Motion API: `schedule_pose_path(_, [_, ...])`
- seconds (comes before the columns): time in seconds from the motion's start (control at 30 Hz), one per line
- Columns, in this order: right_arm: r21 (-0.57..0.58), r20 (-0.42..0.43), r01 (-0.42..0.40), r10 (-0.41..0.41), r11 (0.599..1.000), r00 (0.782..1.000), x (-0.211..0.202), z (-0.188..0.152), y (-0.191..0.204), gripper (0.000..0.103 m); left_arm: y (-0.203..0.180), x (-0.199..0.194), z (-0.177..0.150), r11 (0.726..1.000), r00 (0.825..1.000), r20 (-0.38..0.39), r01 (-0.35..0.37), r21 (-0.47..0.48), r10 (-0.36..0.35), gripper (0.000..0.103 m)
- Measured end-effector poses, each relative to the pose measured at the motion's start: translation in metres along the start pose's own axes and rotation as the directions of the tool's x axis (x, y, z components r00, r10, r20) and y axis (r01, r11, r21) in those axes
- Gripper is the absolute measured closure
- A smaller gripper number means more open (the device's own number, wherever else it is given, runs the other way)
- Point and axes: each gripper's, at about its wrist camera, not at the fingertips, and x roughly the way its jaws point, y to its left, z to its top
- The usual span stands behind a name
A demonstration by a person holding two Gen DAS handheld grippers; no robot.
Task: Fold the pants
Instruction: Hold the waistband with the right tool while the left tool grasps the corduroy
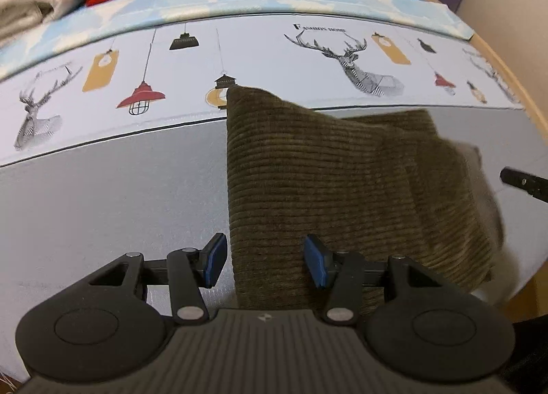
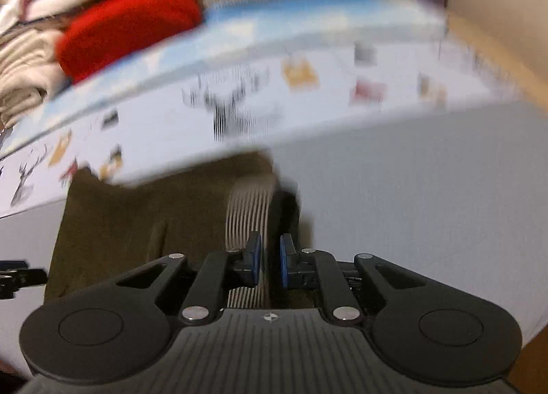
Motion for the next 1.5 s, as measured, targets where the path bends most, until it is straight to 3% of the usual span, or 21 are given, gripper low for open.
schedule_pose_path(0.07, [-0.066, 0.051, -0.026, 0.029, 0.997, 0.998, -0.009, 0.002, 0.006, 0.089, 0.002, -0.011, 0.017, 1.0, 1.0, 0.021, 0.003, 0.024, -0.003, 0.049])
schedule_pose_path(0.1, [-0.091, 0.035, -0.069, 0.073, 0.993, 0.997, -0.008, 0.003, 0.008, 0.089, 0.001, -0.016, 0.028, 0.998, 0.999, 0.048, -0.008, 0.056, 0.005, 0.049])
schedule_pose_path(0.17, [-0.121, -0.073, -0.153, 0.145, 0.981, 0.987, 0.004, -0.002, 0.014, 0.082, -0.002, -0.023, 0.049, 0.992, 0.994, 0.107, -0.02, 0.128, 0.006, 0.052])
schedule_pose_path(0.23, [-0.171, -0.245, -0.15, 0.106, 0.974, 0.964, 0.029, -0.015, 0.022, 0.077, -0.005, -0.02, 0.063, 0.982, 0.99, 0.128, 0.026, 0.187, -0.051, 0.06])
schedule_pose_path(0.27, [-0.209, -0.277, -0.132, 0.07, 0.969, 0.958, 0.036, -0.021, 0.025, 0.077, -0.005, -0.014, 0.068, 0.977, 0.988, 0.131, 0.055, 0.206, -0.083, 0.062])
schedule_pose_path(0.37, [-0.25, -0.27, -0.137, 0.067, 0.959, 0.961, 0.036, -0.017, 0.03, 0.077, -0.004, 0.013, 0.071, 0.969, 0.983, 0.15, 0.065, 0.239, -0.103, 0.071])
schedule_pose_path(0.43, [-0.228, -0.283, -0.137, 0.068, 0.964, 0.957, 0.037, -0.015, 0.027, 0.077, -0.003, 0.035, 0.072, 0.966, 0.991, 0.105, 0.053, 0.252, -0.082, 0.078])
schedule_pose_path(0.53, [-0.227, -0.288, -0.14, 0.071, 0.964, 0.955, 0.041, -0.013, 0.03, 0.077, -0.004, 0.055, 0.081, 0.961, 0.991, 0.074, 0.091, 0.261, -0.113, 0.078])
schedule_pose_path(0.63, [-0.223, -0.296, -0.154, 0.084, 0.963, 0.951, 0.042, -0.012, 0.032, 0.077, -0.004, 0.099, 0.075, 0.919, 0.999, 0.035, -0.006, 0.395, -0.008, 0.084])
schedule_pose_path(0.77, [-0.171, -0.3, -0.184, 0.127, 0.968, 0.946, 0.046, -0.008, 0.031, 0.077, -0.004, 0.101, 0.077, 0.933, 1.0, 0.013, -0.017, 0.361, 0.013, 0.084])
schedule_pose_path(0.8, [-0.158, -0.299, -0.189, 0.136, 0.969, 0.945, 0.046, -0.006, 0.029, 0.077, -0.002, 0.094, 0.08, 0.942, 1.0, 0.01, -0.002, 0.337, -0.001, 0.081])
schedule_pose_path(0.87, [-0.121, -0.277, -0.203, 0.163, 0.972, 0.947, 0.042, -0.001, 0.025, 0.074, 0.006, 0.082, 0.085, 0.963, 0.999, 0.015, 0.036, 0.267, -0.042, 0.061])
schedule_pose_path(0.93, [-0.079, -0.232, -0.209, 0.186, 0.975, 0.955, 0.037, 0.007, 0.016, 0.07, 0.019, 0.072, 0.091, 0.982, 0.999, 0.024, 0.043, 0.185, -0.048, 0.03])
schedule_pose_path(1.0, [-0.032, -0.201, -0.225, 0.214, 0.974, 0.956, 0.036, 0.015, 0.007, 0.065, 0.034, 0.07, 0.094, 0.994, 0.999, 0.007, 0.05, 0.1, -0.051, 0.022])
schedule_pose_path(1.07, [-0.023, -0.166, -0.176, 0.17, 0.984, 0.971, 0.037, 0.021, 0.002, 0.038, 0.046, 0.073, 0.093, 0.998, 0.997, -0.038, 0.061, 0.024, -0.06, 0.02])
schedule_pose_path(1.17, [-0.005, -0.105, -0.146, 0.145, 0.989, 0.984, 0.04, 0.033, -0.01, 0.038, 0.06, 0.08, 0.088, 0.993, 0.989, -0.096, 0.107, -0.056, -0.112, 0.019])
schedule_pose_path(1.23, [0.018, -0.123, -0.159, 0.16, 0.987, 0.979, 0.05, 0.036, -0.016, 0.036, 0.066, 0.085, 0.085, 0.986, 0.981, -0.121, 0.139, -0.094, -0.15, 0.019])
schedule_pose_path(1.33, [0.052, -0.238, -0.206, 0.213, 0.977, 0.948, 0.076, 0.031, -0.018, 0.033, 0.069, 0.096, 0.083, 0.975, 0.967, -0.153, 0.183, -0.129, -0.202, 0.019])
schedule_pose_path(1.37, [0.051, -0.272, -0.206, 0.212, 0.977, 0.939, 0.084, 0.027, -0.016, 0.024, 0.069, 0.1, 0.081, 0.972, 0.962, -0.164, 0.198, -0.128, -0.217, 0.019])
schedule_pose_path(1.4, [0.039, -0.311, -0.201, 0.202, 0.979, 0.929, 0.093, 0.024, -0.015, 0.023, 0.068, 0.105, 0.08, 0.969, 0.957, -0.176, 0.21, -0.127, -0.23, 0.019])
schedule_pose_path(1.5, [0.076, -0.371, -0.226, 0.238, 0.971, 0.897, 0.11, 0.018, -0.021, 0.018, 0.068, 0.119, 0.074, 0.956, 0.938, -0.208, 0.246, -0.158, -0.276, 0.019])
